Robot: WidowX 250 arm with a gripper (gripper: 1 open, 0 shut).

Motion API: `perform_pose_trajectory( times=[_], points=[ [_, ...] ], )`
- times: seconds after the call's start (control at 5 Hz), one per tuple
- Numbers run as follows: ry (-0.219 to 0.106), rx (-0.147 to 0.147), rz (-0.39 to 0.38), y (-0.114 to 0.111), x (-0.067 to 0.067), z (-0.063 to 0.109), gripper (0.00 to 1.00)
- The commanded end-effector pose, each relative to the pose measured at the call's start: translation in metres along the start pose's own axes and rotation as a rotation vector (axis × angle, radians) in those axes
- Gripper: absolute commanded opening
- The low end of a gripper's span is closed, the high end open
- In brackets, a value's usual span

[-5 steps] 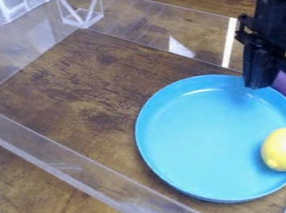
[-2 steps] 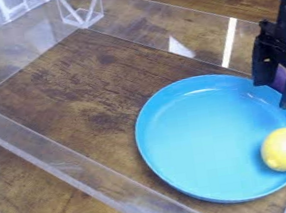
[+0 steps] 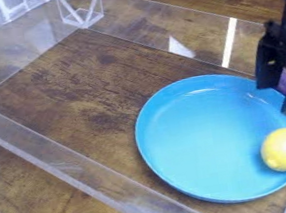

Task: Move the carrot to the left side

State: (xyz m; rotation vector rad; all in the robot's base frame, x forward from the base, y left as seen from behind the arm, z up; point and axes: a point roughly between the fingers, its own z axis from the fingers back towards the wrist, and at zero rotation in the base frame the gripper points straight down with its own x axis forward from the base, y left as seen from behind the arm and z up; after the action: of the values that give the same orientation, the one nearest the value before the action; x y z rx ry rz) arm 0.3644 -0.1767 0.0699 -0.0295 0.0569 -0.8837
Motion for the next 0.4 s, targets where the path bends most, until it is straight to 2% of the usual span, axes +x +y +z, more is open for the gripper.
perform_pose_trajectory(
  times=[0.0, 0.2],
  points=[
    [-0.112, 0.061, -0.023, -0.0058, -0.0013, 0.0447, 1.00],
    [-0.109, 0.064, -0.038, -0.0104, -0.0027, 0.0403, 1.00]
  ],
)
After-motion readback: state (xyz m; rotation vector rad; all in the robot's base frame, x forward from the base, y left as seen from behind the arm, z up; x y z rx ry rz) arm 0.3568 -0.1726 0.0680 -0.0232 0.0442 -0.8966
